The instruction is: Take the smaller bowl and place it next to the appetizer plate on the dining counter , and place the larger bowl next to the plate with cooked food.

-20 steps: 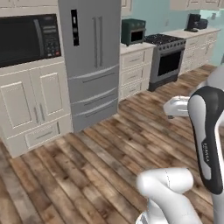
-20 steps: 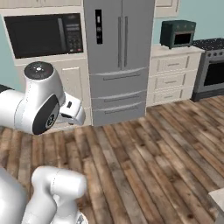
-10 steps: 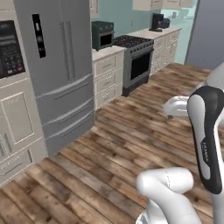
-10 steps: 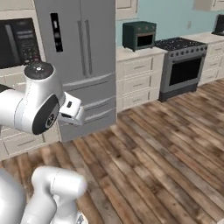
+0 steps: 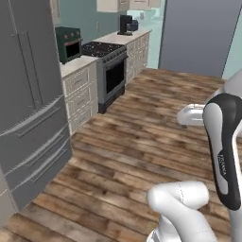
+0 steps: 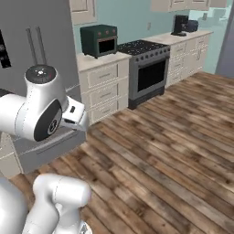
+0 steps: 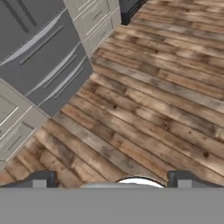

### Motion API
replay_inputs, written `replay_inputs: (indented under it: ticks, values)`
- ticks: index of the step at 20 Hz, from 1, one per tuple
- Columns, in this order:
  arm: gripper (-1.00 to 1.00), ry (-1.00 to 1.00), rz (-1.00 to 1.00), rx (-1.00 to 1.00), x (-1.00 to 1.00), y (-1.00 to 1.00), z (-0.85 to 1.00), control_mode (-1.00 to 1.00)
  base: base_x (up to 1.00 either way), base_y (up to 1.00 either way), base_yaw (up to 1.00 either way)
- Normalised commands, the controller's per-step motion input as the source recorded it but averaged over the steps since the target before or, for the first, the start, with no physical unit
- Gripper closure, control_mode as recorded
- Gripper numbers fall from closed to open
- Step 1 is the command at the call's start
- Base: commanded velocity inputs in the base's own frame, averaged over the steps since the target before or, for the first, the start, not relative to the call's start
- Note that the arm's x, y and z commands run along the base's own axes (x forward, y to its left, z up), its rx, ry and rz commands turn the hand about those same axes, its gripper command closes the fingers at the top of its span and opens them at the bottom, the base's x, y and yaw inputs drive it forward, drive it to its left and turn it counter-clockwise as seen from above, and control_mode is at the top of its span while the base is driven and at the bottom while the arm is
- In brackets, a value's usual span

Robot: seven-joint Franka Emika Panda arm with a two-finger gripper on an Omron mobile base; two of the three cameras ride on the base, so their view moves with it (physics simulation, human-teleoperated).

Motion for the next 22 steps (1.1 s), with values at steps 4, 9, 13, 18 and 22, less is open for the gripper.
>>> replay_inputs:
  ticks: [4, 9, 13, 18, 22]
  values:
    - [-1.0, 0.0, 0.0, 0.0, 0.0, 0.0, 0.0, 1.0, 1.0, 0.21, -0.41]
    - [-1.0, 0.0, 0.0, 0.0, 0.0, 0.0, 0.0, 1.0, 1.0, 0.29, -0.39]
    - [-1.0, 0.0, 0.0, 0.0, 0.0, 0.0, 0.0, 1.0, 1.0, 0.27, -0.38]
    - [-1.0, 0.0, 0.0, 0.0, 0.0, 0.0, 0.0, 1.0, 1.0, 0.25, -0.38]
    - [-1.0, 0.0, 0.0, 0.0, 0.0, 0.0, 0.0, 1.0, 1.0, 0.28, -0.32]
